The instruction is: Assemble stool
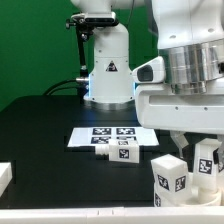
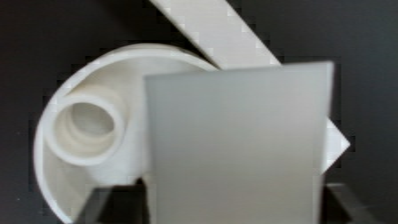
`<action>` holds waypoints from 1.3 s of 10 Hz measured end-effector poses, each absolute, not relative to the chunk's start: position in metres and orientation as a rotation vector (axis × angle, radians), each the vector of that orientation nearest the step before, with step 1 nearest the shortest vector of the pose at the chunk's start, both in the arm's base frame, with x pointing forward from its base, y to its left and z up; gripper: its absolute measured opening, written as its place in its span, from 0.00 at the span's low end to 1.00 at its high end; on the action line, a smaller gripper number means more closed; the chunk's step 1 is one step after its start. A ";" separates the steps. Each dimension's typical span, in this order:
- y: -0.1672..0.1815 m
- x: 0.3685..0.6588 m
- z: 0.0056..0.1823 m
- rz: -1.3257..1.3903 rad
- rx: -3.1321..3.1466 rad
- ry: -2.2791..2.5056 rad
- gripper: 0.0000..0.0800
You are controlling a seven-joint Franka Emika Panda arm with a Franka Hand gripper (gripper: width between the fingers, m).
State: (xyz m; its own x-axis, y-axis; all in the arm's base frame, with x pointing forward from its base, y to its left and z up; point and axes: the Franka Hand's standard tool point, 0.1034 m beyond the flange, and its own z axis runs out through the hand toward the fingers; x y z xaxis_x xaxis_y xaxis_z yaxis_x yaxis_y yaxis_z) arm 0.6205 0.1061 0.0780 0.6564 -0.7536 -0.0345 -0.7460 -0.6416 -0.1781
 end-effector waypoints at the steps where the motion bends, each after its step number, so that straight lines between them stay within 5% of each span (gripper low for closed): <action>1: 0.106 0.620 0.078 -0.055 -2.655 1.315 0.41; 6: 0.112 0.623 0.075 -0.017 -1.999 2.130 0.41; 13: 0.113 0.622 0.073 0.012 -1.525 2.439 0.41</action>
Offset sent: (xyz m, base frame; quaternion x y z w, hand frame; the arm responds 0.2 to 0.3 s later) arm 0.0074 -0.0033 0.0033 -0.0015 0.0008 0.2959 0.9552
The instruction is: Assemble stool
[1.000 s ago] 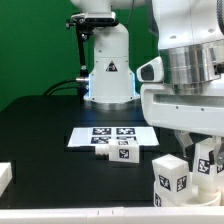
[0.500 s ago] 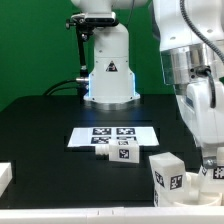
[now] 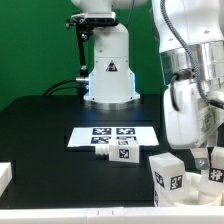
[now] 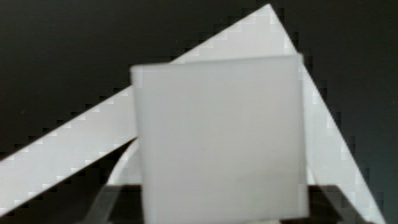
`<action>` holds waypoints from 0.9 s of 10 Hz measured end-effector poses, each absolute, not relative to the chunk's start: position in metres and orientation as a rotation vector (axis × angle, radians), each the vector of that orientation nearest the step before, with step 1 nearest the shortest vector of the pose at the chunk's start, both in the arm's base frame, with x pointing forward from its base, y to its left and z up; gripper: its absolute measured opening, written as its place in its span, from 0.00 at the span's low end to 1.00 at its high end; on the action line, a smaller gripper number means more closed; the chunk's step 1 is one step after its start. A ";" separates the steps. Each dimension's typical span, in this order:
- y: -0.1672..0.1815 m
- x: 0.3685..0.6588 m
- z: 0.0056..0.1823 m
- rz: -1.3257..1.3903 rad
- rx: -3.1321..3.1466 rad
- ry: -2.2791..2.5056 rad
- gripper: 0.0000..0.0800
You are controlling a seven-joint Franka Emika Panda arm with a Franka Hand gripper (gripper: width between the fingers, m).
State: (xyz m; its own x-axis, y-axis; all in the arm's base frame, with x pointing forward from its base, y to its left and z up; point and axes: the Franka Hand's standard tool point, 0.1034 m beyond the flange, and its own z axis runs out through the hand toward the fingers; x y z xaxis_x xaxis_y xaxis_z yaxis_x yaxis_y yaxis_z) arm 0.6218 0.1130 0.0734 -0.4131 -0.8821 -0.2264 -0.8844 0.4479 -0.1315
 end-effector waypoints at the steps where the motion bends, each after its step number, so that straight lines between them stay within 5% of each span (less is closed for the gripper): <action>1: 0.113 0.622 0.074 0.011 -1.597 2.397 0.56; 3: 0.113 0.624 0.089 0.021 -1.977 2.104 0.78; 5: 0.116 0.627 0.103 0.021 -2.222 1.831 0.81; 9: 0.116 0.625 0.099 -0.028 -2.473 1.518 0.81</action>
Offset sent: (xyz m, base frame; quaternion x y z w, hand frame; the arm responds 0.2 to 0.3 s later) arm 0.0070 0.0118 0.0397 -0.0454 -0.0645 -0.3934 0.9160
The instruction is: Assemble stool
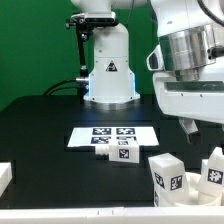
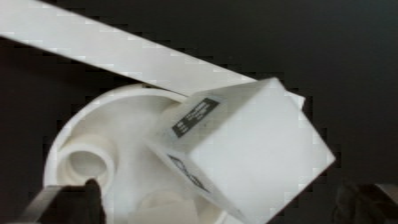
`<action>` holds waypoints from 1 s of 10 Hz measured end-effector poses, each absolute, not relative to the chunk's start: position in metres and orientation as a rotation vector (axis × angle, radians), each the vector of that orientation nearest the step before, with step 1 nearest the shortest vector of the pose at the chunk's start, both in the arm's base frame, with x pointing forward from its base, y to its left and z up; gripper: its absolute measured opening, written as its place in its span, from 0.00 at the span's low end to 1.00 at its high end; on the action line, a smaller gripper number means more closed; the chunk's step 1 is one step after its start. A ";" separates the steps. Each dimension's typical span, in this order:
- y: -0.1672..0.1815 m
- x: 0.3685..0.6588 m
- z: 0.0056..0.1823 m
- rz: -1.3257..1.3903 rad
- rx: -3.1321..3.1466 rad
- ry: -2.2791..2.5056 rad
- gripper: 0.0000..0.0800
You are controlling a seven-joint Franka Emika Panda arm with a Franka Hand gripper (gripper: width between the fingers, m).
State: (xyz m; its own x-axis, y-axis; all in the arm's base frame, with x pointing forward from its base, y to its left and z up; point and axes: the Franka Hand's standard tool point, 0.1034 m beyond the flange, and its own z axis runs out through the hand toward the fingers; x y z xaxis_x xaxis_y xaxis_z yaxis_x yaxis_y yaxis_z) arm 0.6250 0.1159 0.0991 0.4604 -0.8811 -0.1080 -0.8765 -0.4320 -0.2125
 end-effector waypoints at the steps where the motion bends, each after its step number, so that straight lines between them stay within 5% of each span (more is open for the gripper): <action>1: 0.123 0.626 0.103 -0.071 -2.683 1.206 0.81; 6: 0.124 0.625 0.101 -0.264 -2.927 0.515 0.81; 10: 0.144 0.631 0.090 -0.261 -3.054 -0.529 0.81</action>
Offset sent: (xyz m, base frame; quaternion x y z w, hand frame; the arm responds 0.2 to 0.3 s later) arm -0.0232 -0.0124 0.0027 0.0684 0.0904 -0.0610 0.9917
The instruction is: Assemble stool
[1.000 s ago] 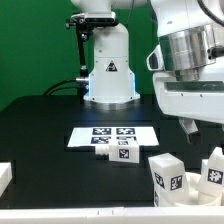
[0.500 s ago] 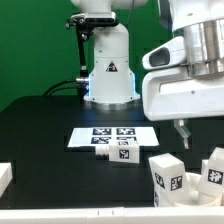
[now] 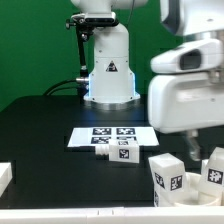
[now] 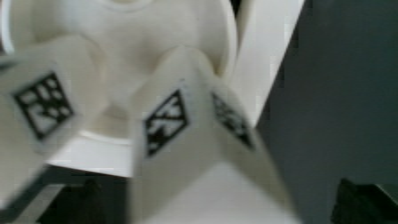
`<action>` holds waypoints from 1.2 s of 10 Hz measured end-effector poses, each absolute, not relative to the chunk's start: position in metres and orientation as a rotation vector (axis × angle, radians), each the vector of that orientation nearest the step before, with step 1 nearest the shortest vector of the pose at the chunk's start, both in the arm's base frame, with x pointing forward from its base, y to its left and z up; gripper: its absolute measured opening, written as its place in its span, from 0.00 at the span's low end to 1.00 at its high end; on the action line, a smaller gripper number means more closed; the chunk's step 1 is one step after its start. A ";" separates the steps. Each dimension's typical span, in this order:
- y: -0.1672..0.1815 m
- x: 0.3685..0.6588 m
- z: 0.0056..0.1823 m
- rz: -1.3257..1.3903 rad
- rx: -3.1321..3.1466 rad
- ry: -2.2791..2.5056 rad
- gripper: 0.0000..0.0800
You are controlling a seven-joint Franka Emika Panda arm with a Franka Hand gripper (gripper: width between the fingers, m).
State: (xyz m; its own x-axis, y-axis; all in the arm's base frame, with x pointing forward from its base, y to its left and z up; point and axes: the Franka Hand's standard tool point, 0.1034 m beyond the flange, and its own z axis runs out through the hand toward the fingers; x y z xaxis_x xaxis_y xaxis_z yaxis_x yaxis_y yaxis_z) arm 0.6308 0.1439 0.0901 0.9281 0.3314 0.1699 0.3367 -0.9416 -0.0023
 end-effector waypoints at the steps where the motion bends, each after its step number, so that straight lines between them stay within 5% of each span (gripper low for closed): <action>1: 0.140 0.632 0.090 -0.264 -3.039 -0.647 0.81; 7: 0.142 0.631 0.078 -0.149 -2.756 -1.778 0.81; 12: 0.137 0.632 0.077 -0.154 -2.795 -1.711 0.80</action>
Offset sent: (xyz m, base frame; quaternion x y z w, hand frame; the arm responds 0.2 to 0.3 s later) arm 0.0197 0.0013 0.0014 -0.0605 -0.0417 -0.4232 0.9030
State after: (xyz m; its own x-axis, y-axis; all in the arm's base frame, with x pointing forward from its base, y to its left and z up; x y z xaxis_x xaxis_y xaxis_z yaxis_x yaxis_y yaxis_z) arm 0.6319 0.1370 0.0773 0.4546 0.8907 0.0070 0.8777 -0.4493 0.1669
